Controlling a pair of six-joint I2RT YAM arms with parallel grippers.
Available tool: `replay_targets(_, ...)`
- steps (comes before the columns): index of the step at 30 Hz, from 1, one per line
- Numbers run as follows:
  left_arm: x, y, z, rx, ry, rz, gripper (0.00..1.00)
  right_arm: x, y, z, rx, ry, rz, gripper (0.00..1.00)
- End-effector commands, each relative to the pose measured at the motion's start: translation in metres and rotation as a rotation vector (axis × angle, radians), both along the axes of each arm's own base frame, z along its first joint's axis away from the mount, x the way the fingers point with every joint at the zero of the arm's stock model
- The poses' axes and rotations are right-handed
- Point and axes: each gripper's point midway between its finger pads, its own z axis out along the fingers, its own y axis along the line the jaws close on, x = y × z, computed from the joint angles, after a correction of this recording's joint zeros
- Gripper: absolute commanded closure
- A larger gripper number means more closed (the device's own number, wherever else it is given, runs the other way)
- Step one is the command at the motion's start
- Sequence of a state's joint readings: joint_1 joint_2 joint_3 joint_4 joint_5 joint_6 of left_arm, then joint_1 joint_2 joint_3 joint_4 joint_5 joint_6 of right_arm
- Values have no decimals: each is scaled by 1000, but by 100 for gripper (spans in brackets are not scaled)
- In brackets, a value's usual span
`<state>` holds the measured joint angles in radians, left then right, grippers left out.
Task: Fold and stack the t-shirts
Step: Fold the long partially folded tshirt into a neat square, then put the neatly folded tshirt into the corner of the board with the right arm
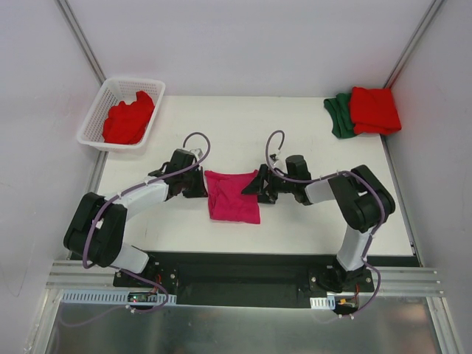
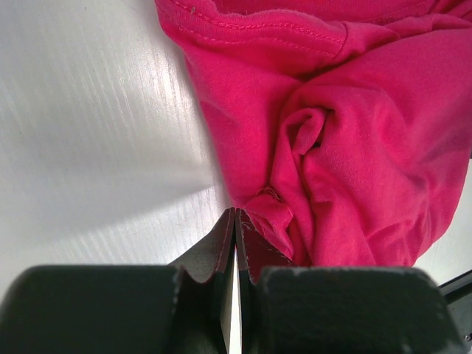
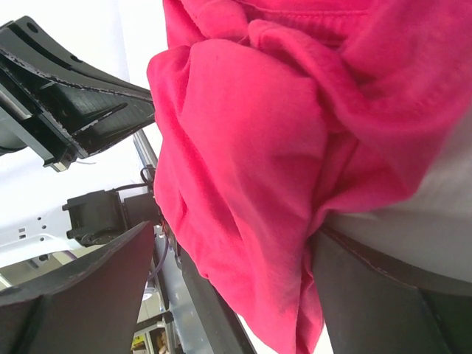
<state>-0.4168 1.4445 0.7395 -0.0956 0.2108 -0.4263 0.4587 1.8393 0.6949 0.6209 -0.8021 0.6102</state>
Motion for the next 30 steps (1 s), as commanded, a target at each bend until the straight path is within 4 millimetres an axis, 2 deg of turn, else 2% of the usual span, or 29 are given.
replay_targets(1, 10, -5, 10, -22, -19, -16, 100, -22, -10, -53, -157, 113, -10, 14)
replay_targets(14, 14, -13, -1, -29, 10, -40, 100, -28, 7, -61, -165, 134, 28, 13)
replay_targets(30, 7, -30, -21, -40, 57, -79, 100, -34, 22, -67, -165, 153, 66, 13)
